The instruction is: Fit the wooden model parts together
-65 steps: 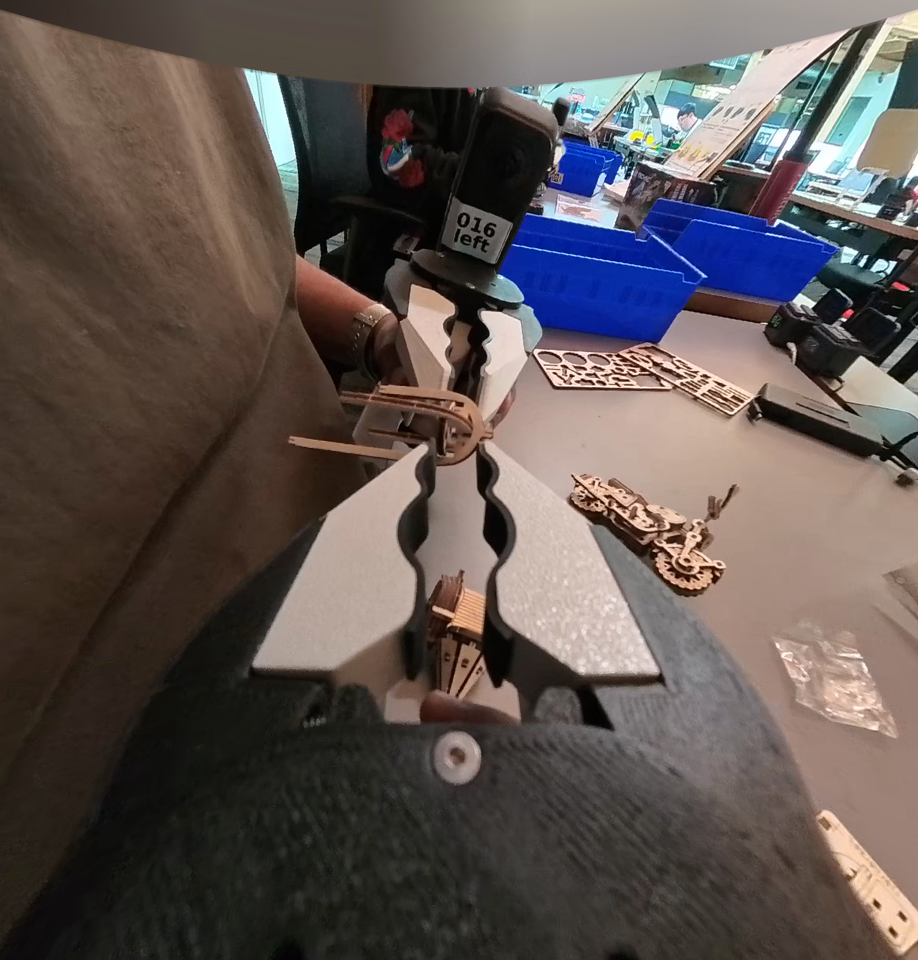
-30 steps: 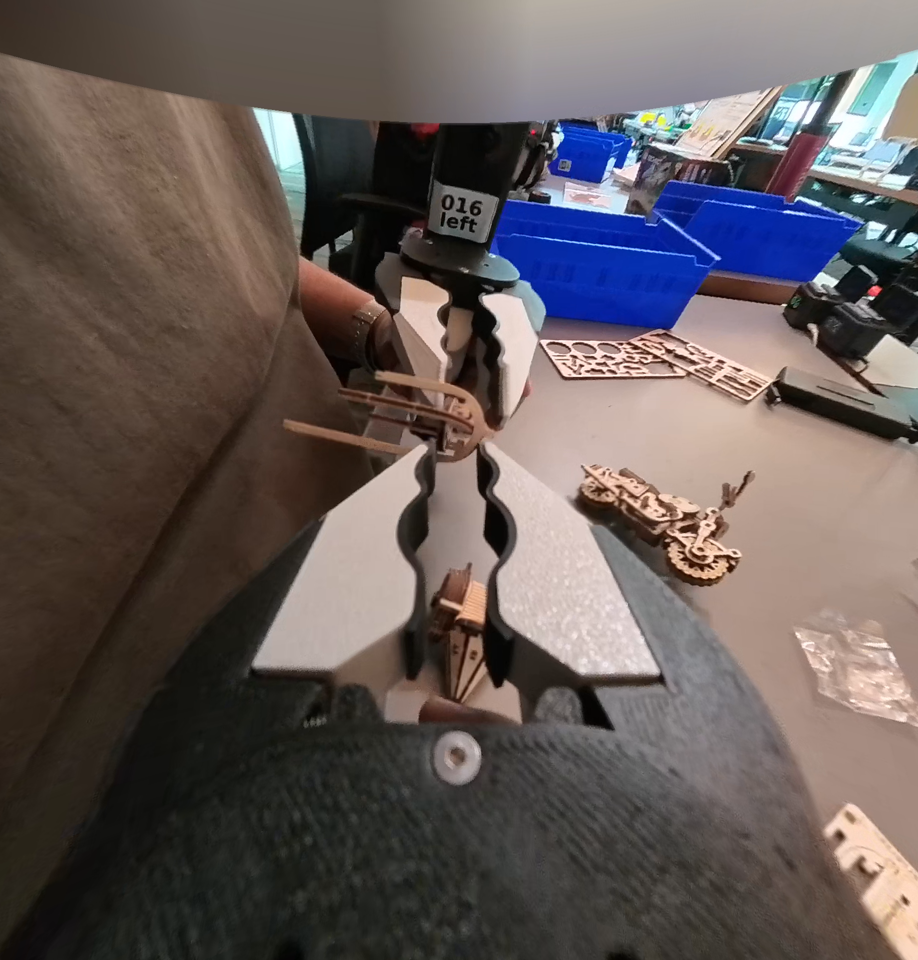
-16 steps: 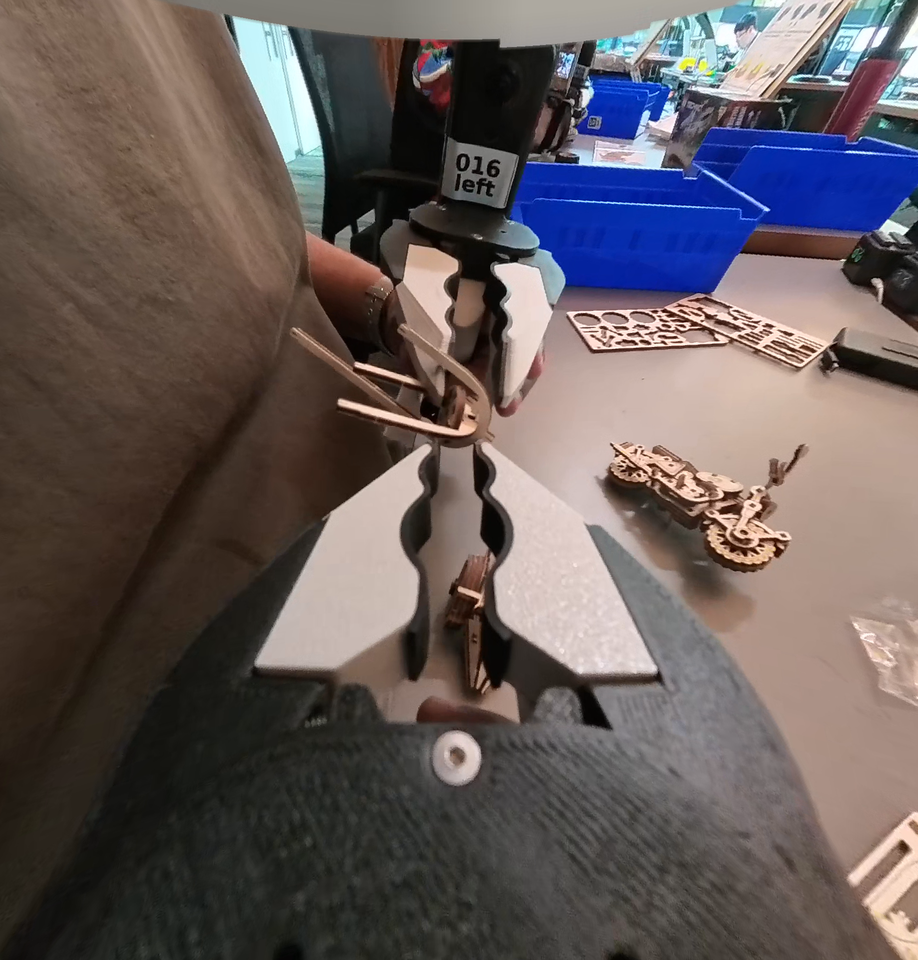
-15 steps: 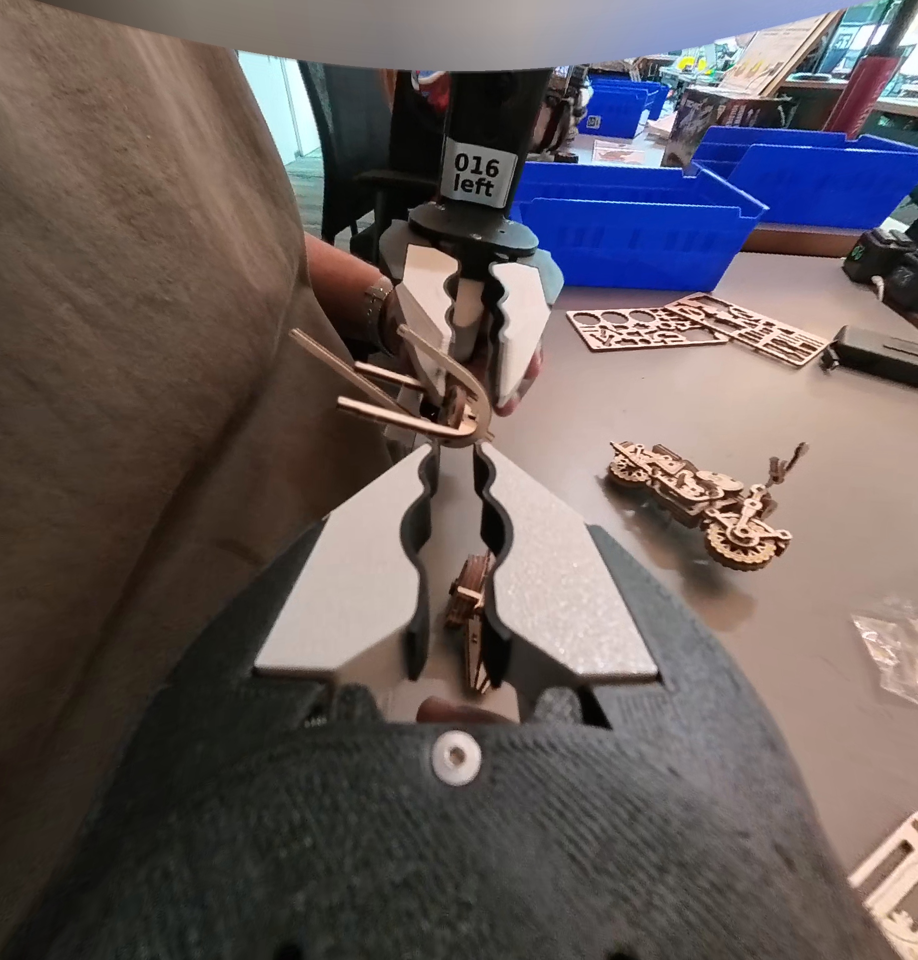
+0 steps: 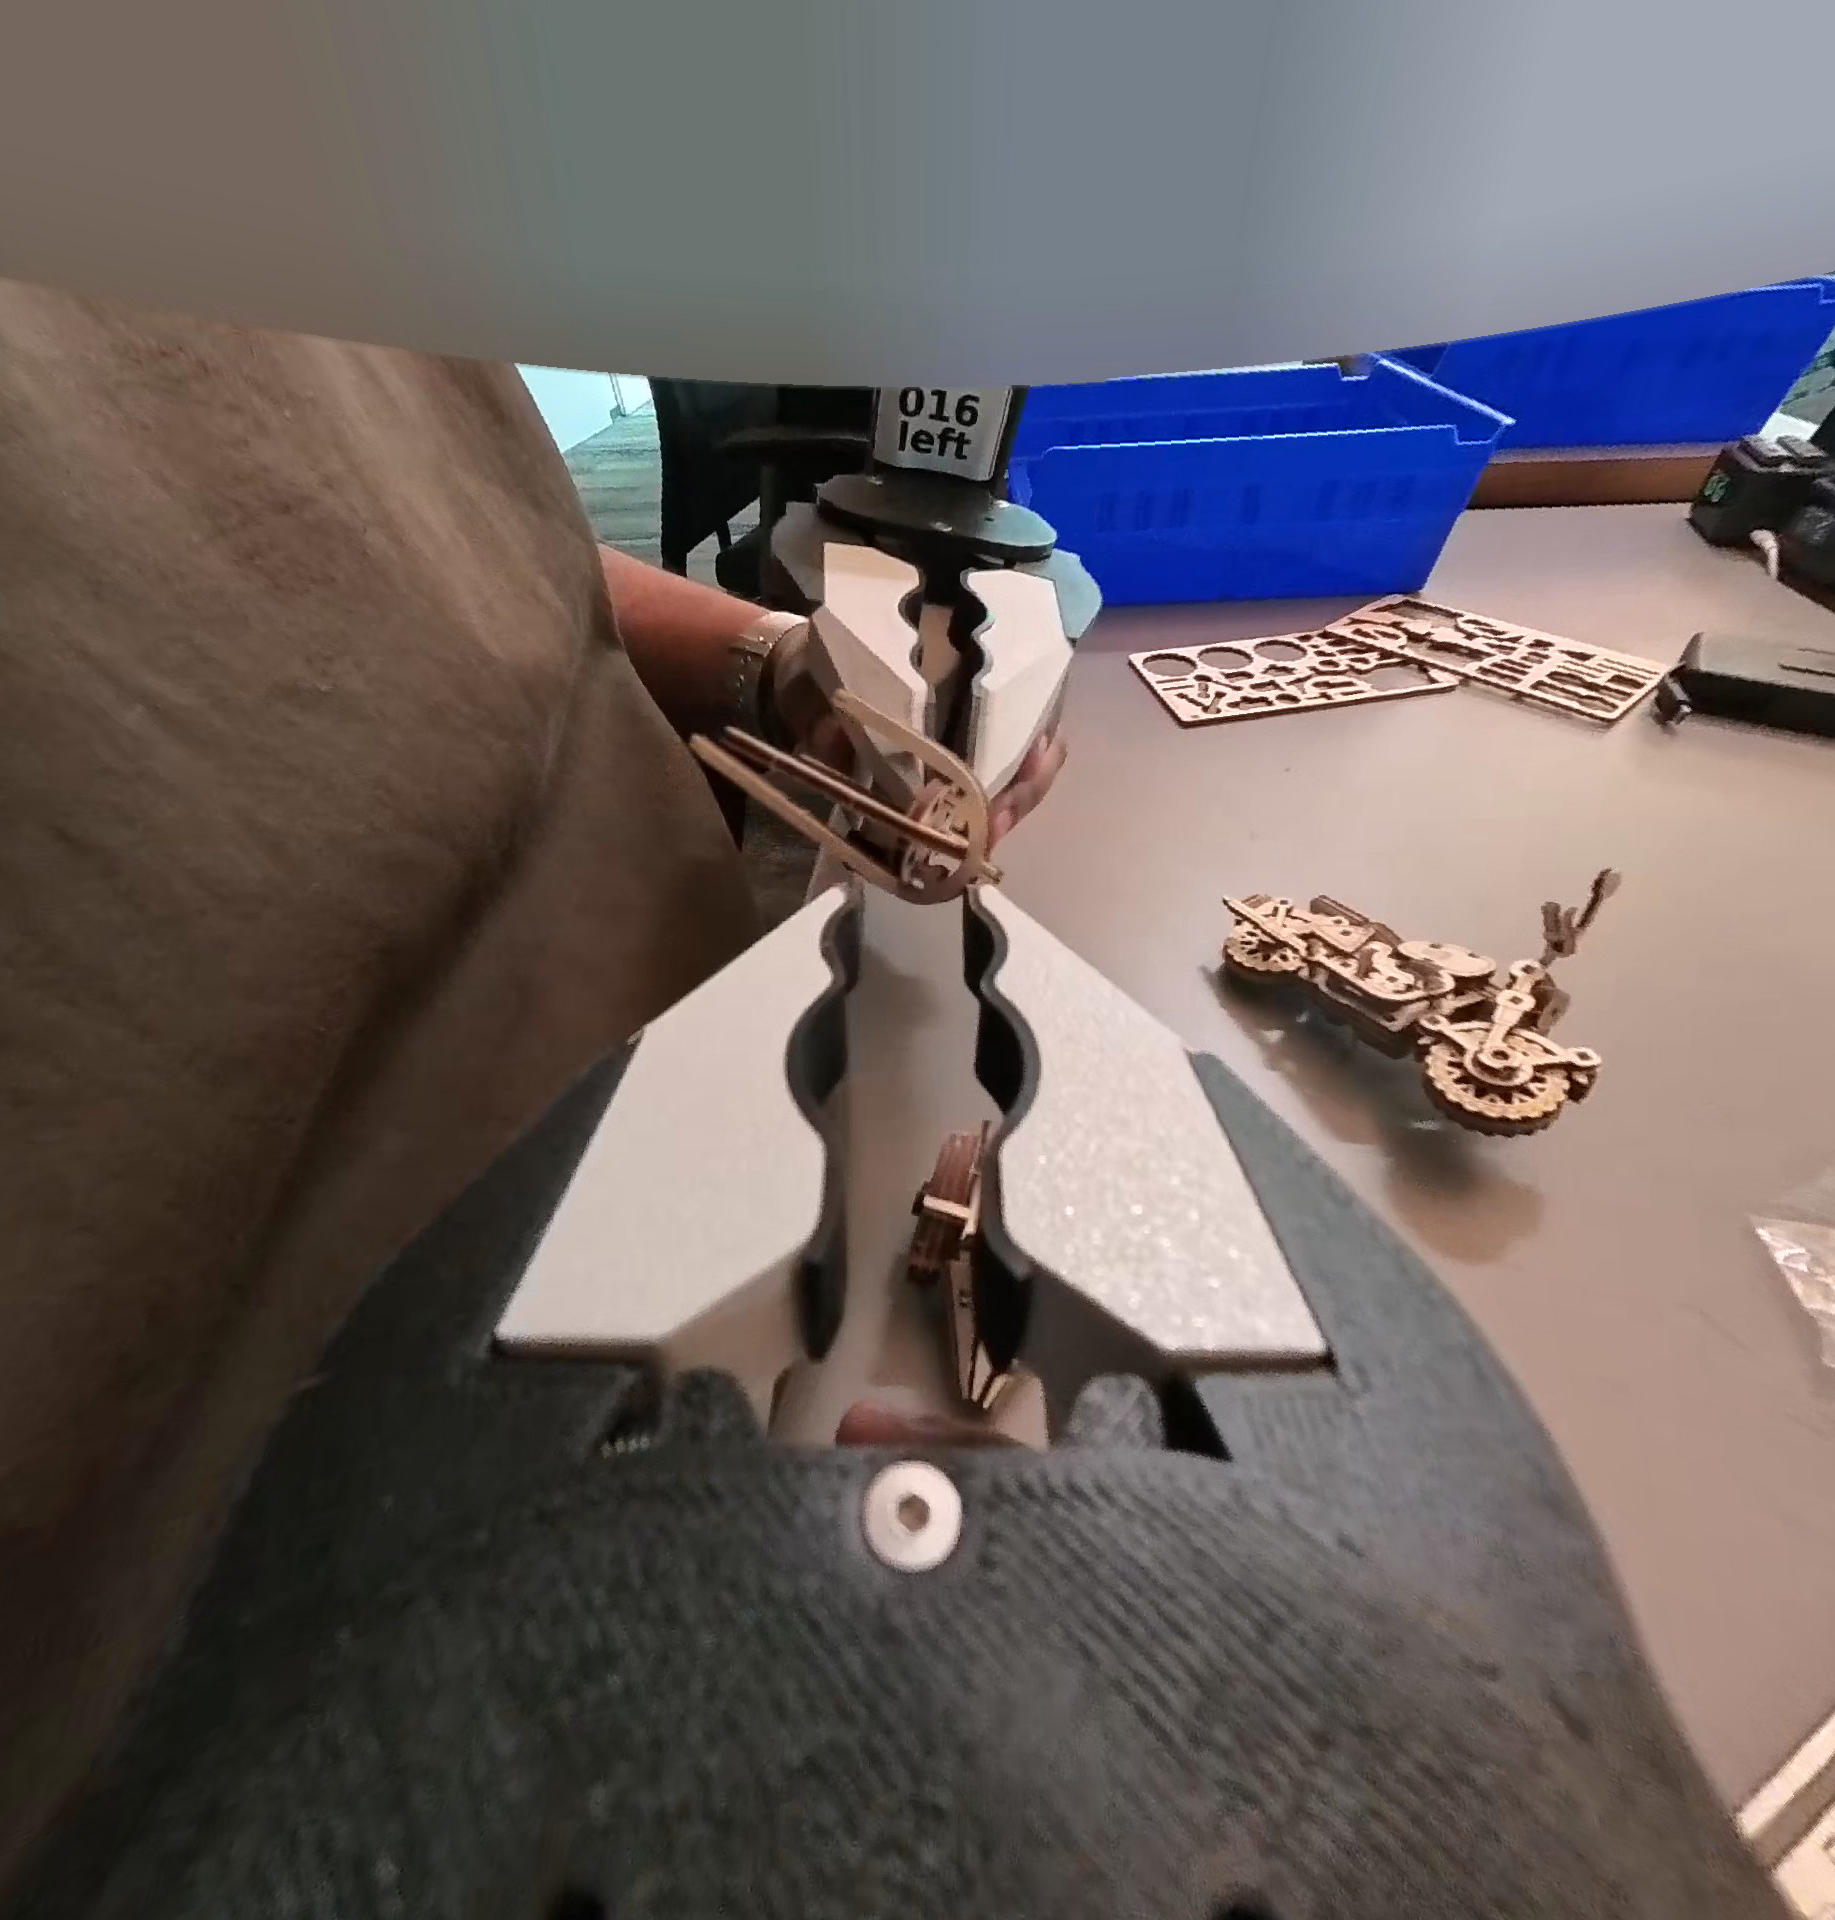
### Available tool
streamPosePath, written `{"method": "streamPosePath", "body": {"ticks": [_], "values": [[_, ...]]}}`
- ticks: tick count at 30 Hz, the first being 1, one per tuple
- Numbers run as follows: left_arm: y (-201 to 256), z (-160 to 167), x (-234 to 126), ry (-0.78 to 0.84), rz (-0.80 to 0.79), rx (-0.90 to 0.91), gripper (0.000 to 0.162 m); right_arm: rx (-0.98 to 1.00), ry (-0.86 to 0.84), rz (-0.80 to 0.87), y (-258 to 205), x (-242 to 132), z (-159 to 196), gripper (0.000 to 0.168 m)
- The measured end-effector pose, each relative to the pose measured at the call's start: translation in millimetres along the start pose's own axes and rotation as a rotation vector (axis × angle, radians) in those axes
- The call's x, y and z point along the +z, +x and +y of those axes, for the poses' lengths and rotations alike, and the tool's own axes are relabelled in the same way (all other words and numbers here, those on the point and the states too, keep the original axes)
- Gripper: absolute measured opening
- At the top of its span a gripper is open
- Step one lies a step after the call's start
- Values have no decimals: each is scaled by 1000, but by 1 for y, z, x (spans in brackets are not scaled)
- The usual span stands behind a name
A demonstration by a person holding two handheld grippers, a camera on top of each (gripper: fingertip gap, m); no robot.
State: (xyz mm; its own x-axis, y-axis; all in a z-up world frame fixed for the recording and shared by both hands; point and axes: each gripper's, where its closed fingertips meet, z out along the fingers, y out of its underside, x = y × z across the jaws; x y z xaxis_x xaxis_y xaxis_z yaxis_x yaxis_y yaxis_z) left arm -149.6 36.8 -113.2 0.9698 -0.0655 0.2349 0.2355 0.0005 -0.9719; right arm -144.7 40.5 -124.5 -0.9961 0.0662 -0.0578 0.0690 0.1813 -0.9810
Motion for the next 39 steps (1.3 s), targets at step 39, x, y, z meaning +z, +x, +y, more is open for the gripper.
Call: {"method": "streamPosePath", "body": {"ticks": [39], "values": [[-4, 2, 5, -13, -57, 23, 1, 87, 3, -14, 3, 6, 2, 20]]}}
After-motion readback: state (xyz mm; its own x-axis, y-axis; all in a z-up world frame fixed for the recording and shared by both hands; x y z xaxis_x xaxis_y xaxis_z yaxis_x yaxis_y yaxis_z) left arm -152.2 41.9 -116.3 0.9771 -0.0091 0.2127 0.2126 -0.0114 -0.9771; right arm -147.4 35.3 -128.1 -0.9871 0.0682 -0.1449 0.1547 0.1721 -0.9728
